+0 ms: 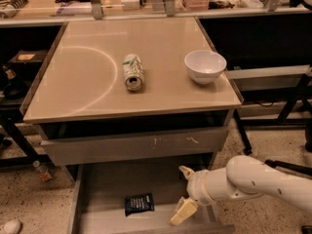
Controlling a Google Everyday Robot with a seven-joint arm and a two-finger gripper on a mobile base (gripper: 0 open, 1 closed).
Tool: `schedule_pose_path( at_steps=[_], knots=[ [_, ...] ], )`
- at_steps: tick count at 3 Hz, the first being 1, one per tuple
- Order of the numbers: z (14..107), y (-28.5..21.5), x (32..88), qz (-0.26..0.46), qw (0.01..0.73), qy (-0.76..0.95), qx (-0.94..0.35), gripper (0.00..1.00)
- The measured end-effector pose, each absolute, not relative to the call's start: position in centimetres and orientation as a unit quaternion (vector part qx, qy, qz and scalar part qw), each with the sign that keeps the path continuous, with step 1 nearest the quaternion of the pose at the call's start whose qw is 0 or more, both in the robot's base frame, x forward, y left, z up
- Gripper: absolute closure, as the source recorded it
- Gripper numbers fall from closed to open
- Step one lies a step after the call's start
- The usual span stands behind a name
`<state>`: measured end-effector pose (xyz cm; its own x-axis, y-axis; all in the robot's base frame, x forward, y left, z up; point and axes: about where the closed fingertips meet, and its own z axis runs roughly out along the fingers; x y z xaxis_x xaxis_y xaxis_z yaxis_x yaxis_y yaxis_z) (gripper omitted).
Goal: Pick rxbar blueberry from middle drawer and place on counter
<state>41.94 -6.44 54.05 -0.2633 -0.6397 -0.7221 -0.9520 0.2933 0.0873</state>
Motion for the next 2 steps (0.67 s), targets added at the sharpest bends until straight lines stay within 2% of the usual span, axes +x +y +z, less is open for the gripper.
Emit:
schedule_pose_path(
  at_steps=[2],
  knots=[
    [47.9, -4.4, 44.9, 0.28, 0.295, 0.732, -0.546, 0.0]
  ],
)
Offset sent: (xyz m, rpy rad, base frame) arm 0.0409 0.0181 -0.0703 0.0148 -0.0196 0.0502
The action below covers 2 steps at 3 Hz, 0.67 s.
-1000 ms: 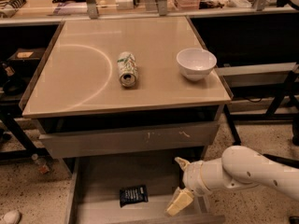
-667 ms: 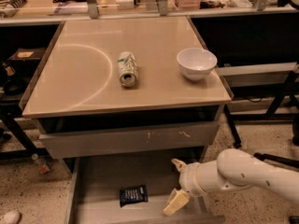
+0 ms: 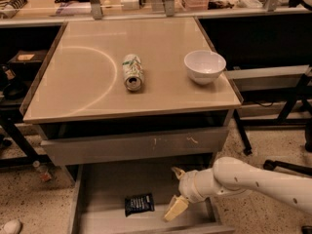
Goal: Pick rxbar blueberry from middle drawer and place on counter
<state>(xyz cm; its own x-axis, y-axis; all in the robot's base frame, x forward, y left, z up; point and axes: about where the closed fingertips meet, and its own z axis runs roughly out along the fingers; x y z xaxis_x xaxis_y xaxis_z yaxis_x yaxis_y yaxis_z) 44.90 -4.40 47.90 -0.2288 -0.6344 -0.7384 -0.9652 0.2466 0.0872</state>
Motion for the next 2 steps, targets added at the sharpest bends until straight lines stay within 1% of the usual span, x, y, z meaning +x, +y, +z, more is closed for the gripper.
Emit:
schedule_pose_path(
  at_steps=[2],
  knots=[
    [47.01, -3.56, 44.64, 0.287, 0.29, 0.728, -0.552, 0.0]
  ],
)
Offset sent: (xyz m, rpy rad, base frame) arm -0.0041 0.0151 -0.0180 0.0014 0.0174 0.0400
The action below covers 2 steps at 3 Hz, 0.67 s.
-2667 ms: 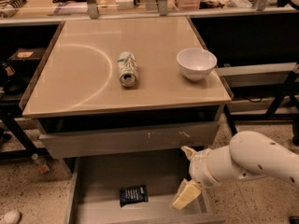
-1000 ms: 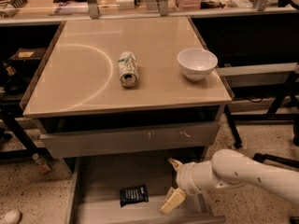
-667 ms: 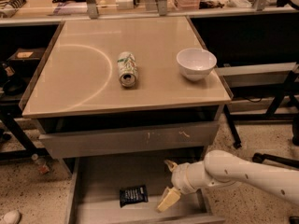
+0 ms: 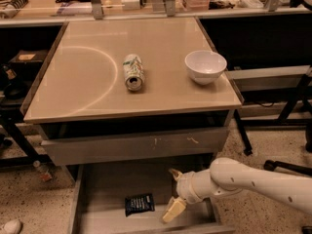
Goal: Pick rxbar blueberry from middle drawer and place on counter
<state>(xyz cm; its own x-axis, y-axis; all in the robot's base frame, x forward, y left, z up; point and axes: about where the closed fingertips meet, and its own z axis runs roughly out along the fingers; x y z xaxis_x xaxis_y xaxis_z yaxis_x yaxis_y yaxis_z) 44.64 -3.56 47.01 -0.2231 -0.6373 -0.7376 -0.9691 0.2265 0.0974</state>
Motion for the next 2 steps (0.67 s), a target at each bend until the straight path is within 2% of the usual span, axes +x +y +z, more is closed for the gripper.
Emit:
schedule_pose_path(
  at_steps=[2],
  knots=[
    [44.4, -0.6, 46.3, 0.322, 0.315, 0.707, -0.546, 0.0]
  ],
)
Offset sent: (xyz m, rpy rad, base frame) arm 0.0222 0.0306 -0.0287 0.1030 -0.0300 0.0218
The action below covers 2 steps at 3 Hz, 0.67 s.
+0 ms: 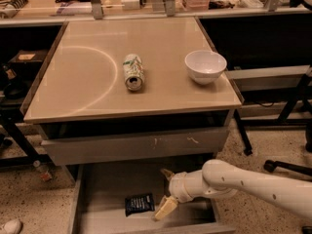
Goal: Pick rxbar blueberry from middle drawer and place on counter
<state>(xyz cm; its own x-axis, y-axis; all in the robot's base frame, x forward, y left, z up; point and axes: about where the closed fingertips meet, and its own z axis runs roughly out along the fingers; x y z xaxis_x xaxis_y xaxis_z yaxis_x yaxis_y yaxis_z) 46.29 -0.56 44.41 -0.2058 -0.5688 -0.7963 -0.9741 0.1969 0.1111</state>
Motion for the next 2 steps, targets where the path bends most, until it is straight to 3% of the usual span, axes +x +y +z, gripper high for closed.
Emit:
schedule_pose_path(
  at_steps=[2],
  knots=[
    [43.7, 0.8, 46.3, 0.311, 0.316, 0.701, -0.559, 0.0]
  ],
)
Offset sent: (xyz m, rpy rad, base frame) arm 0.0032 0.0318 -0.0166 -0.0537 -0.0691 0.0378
